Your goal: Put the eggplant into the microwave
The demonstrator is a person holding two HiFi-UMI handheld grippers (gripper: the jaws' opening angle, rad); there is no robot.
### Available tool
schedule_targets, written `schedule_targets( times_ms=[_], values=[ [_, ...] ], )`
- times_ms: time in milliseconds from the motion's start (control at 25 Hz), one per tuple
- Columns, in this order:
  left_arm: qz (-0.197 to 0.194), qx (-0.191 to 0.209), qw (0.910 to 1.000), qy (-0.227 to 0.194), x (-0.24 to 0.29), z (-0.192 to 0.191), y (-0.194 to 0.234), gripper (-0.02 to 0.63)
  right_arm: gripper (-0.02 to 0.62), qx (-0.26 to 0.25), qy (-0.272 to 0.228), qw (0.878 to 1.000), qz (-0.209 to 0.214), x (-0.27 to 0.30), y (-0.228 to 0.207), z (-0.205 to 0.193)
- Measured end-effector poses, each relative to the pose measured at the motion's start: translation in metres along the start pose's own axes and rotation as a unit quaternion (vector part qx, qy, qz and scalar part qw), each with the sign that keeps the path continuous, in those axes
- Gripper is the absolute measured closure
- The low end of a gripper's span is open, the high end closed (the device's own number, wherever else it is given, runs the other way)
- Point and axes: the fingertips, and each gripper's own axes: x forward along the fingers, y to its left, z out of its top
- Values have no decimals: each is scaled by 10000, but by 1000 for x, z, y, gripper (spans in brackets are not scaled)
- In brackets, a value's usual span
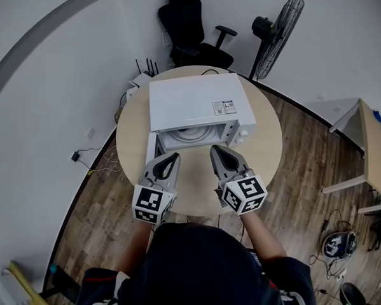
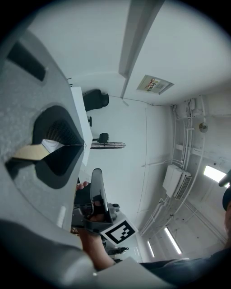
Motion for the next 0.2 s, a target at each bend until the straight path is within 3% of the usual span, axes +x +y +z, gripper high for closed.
schedule_targets(
  times_ms=[200],
  values=[
    [-21,-6,10000,14,0,-3,7,589,584,-111,-49,9999,-9,5,4,1]
  ],
)
